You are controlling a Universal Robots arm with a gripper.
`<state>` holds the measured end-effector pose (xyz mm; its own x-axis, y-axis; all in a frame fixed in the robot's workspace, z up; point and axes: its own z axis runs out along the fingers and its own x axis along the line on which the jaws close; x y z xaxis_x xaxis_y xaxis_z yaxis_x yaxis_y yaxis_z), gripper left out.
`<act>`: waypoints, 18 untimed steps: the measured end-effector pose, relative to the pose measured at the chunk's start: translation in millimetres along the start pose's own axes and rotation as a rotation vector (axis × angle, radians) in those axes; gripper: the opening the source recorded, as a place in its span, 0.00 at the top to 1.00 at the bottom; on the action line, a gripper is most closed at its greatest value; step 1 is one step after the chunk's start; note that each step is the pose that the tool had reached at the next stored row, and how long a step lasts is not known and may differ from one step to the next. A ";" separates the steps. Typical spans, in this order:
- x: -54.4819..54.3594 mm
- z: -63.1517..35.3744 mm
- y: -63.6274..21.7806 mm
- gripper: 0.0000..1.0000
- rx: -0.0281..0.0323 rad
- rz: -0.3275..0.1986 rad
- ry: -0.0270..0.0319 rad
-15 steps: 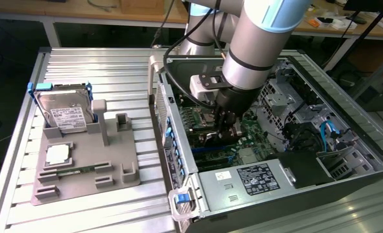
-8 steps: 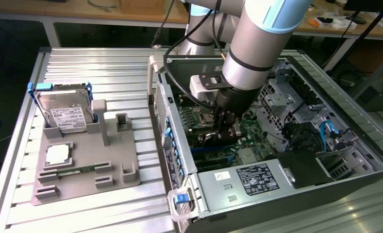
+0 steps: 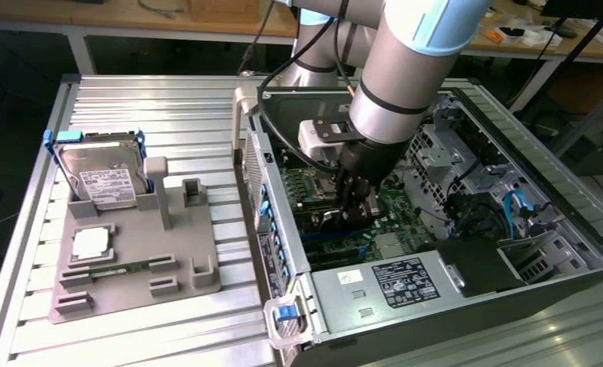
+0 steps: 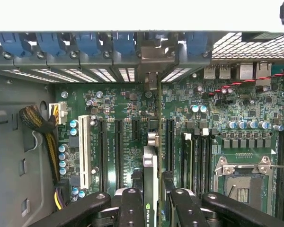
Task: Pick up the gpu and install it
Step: 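Insert the gpu into the slot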
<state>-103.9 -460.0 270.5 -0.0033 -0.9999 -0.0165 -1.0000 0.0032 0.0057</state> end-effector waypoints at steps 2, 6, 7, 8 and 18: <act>0.1 0.7 0.0 0.73 -0.0002 0.000 0.0003; 0.1 2.8 0.0 0.73 -0.0003 0.000 0.0005; 0.1 3.3 0.0 0.73 -0.0003 0.000 0.0005; 0.1 3.9 0.0 0.73 -0.0001 0.000 -0.0001; 0.1 5.1 0.0 0.73 0.0000 0.000 0.0002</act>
<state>-103.9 -460.0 265.5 -0.0033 -0.9999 -0.0163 -1.0000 0.0032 0.0057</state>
